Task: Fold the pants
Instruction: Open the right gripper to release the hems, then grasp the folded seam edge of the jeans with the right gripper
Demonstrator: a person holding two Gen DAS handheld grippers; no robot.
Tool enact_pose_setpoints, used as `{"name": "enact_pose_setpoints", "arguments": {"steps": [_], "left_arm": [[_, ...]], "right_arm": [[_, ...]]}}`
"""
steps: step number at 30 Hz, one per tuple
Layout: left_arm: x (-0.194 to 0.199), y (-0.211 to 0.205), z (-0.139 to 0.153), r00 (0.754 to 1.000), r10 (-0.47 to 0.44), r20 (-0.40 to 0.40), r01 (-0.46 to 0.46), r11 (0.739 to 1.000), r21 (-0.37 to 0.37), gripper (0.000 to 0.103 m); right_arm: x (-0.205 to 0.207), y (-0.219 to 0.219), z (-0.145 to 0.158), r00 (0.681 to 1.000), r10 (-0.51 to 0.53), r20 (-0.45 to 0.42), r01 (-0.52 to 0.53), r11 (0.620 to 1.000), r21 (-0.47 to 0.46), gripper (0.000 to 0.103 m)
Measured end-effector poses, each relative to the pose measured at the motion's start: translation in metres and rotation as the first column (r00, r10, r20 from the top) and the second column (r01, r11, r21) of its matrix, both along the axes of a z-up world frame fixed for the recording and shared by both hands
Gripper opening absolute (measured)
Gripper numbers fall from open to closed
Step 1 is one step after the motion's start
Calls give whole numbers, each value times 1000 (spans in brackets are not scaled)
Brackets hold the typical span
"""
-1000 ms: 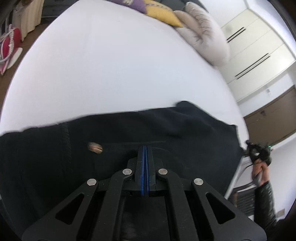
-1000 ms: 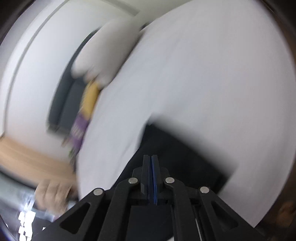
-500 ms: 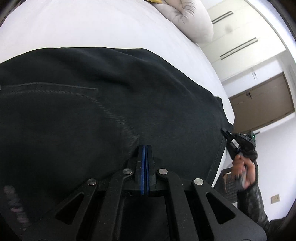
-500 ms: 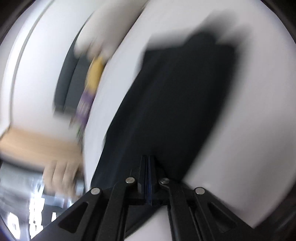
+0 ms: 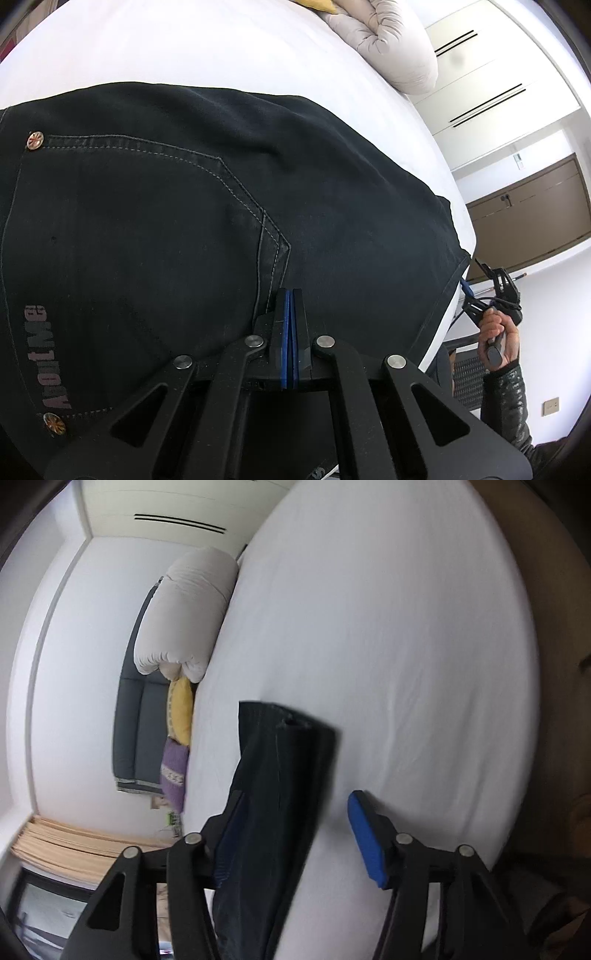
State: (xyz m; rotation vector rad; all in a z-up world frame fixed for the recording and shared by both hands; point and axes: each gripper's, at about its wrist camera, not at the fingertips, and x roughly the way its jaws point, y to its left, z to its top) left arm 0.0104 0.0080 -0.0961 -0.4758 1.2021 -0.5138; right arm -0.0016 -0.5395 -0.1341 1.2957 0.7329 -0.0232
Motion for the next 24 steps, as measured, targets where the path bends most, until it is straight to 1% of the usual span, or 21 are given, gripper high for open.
{"name": "enact_pose_setpoints", "arguments": {"steps": [3, 4, 5, 6, 7, 8, 9, 11, 12, 14, 16, 20, 22, 23, 24], "left_arm": [[0, 8, 0, 1000, 3, 2, -3, 1000, 1, 0], [0, 9, 1, 1000, 4, 2, -4, 1000, 1, 0], [0, 9, 0, 1000, 5, 3, -5, 1000, -1, 0], [-1, 9, 0, 1000, 5, 4, -5, 1000, -3, 0], [-1, 10, -2, 1000, 6, 4, -6, 1000, -4, 0], [-1, 11, -2, 1000, 6, 5, -6, 1000, -6, 0], [-1, 11, -3, 1000, 6, 6, -6, 1000, -7, 0], [-1, 11, -4, 1000, 4, 6, -4, 1000, -7, 0], [-2, 12, -3, 1000, 3, 4, -3, 1000, -9, 0], [-2, 13, -4, 1000, 4, 1, -4, 1000, -15, 0], [-3, 14, -5, 1000, 7, -2, -7, 1000, -23, 0], [-5, 14, -5, 1000, 12, 0, -12, 1000, -26, 0], [-5, 16, -2, 1000, 26, 4, -26, 999, -34, 0], [-5, 18, 0, 1000, 30, 8, -30, 999, -38, 0], [-5, 19, 3, 999, 35, 13, -35, 998, -46, 0]], "right_arm": [[7, -6, -11, 1000, -24, 3, 24, 999, 35, 52], [22, -8, -10, 999, -40, 6, 39, 998, 56, 49], [25, -12, -14, 998, -53, 12, 52, 995, 80, 47], [31, -15, -18, 998, -60, 18, 58, 993, 107, 41], [39, -17, -20, 998, -60, 19, 57, 990, 127, 38], [41, -19, -21, 998, -55, 25, 51, 989, 136, 38], [43, -20, -22, 998, -48, 36, 43, 989, 141, 37], [58, -18, -19, 998, -39, 43, 33, 990, 133, 29], [68, -15, -20, 999, -31, 41, 26, 992, 127, 21], [72, -16, -21, 999, -17, 36, 12, 993, 118, 14], [75, -13, -17, 999, -13, 34, 10, 996, 86, 13], [74, 9, 14, 998, 15, 62, -13, 999, -41, 12], [74, 27, 39, 994, 65, 83, -54, 990, -127, 12], [76, 47, 59, 988, 120, 100, -99, 976, -196, 12], [79, 65, 71, 980, 166, 109, -135, 960, -247, 12]]}}
